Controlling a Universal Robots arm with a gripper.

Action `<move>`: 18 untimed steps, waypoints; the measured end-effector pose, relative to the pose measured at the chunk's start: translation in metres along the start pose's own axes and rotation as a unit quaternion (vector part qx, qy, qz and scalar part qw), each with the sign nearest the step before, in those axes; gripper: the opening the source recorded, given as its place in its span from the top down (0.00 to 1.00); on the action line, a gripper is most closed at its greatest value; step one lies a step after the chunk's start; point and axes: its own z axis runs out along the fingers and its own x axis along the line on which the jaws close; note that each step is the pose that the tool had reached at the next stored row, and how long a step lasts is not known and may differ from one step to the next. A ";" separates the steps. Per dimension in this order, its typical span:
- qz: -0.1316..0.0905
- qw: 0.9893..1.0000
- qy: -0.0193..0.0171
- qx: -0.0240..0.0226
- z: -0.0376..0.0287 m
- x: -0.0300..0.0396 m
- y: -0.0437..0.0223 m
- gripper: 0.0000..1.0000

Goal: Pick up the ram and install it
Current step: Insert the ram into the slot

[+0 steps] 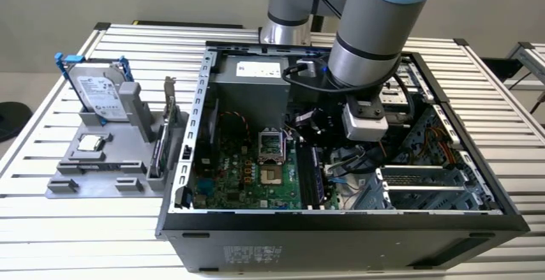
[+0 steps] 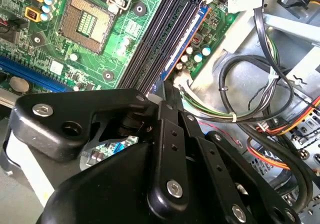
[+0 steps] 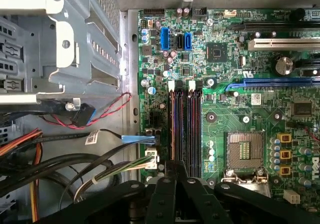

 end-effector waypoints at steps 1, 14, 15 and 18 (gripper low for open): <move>0.000 1.000 0.000 0.000 0.0000 0.0000 0.0000 1.00; 0.000 1.000 -0.003 -0.003 0.0000 0.0000 0.0000 1.00; 0.000 1.000 -0.004 -0.004 0.0000 0.0000 0.0000 1.00; 0.000 1.000 -0.005 -0.005 0.0000 0.0000 0.0000 1.00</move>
